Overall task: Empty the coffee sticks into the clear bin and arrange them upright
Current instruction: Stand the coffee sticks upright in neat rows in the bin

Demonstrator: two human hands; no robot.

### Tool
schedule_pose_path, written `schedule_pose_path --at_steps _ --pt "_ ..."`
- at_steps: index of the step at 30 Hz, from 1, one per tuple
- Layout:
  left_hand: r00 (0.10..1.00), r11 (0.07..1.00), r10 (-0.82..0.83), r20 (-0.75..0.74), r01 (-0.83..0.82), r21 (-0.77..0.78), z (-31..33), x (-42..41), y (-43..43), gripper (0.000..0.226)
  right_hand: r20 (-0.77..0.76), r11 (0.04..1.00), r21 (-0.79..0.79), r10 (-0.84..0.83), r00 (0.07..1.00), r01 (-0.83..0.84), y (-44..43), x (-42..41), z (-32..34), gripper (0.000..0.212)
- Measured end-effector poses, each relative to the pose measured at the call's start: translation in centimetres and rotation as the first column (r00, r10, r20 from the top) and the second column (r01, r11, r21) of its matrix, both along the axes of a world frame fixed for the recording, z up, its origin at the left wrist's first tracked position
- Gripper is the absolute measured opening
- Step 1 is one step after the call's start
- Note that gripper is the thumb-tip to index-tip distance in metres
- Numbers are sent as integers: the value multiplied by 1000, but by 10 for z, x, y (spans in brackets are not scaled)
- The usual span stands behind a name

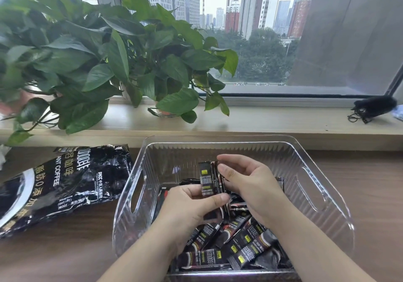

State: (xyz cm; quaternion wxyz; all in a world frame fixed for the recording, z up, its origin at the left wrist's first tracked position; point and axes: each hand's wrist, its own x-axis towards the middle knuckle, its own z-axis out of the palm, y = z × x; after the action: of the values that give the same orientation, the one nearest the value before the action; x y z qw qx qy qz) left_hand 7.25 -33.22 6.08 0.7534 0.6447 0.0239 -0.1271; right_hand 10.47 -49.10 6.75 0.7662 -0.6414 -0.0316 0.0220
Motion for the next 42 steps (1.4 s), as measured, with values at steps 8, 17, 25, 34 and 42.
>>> schedule_pose_path --at_steps 8,17,25,34,42 --pt "1000 997 -18 13 17 76 -1 -3 -2 17 10 987 -161 -27 1000 28 2 1 -5 21" --pt "999 984 6 43 -14 176 3 -5 0 16 -127 967 -248 29 992 -60 -6 -1 -5 23" --pt "999 967 24 22 -29 255 7 -8 0 25 -203 966 -231 72 977 -120 -10 2 -6 37" --pt "982 973 -7 -189 50 227 15 -6 7 42 -171 975 -223 -16 985 -23 -15 9 -12 69" --pt "998 845 -4 -56 33 534 5 -28 14 15 -129 982 -189 -44 991 19 -16 10 -13 73"
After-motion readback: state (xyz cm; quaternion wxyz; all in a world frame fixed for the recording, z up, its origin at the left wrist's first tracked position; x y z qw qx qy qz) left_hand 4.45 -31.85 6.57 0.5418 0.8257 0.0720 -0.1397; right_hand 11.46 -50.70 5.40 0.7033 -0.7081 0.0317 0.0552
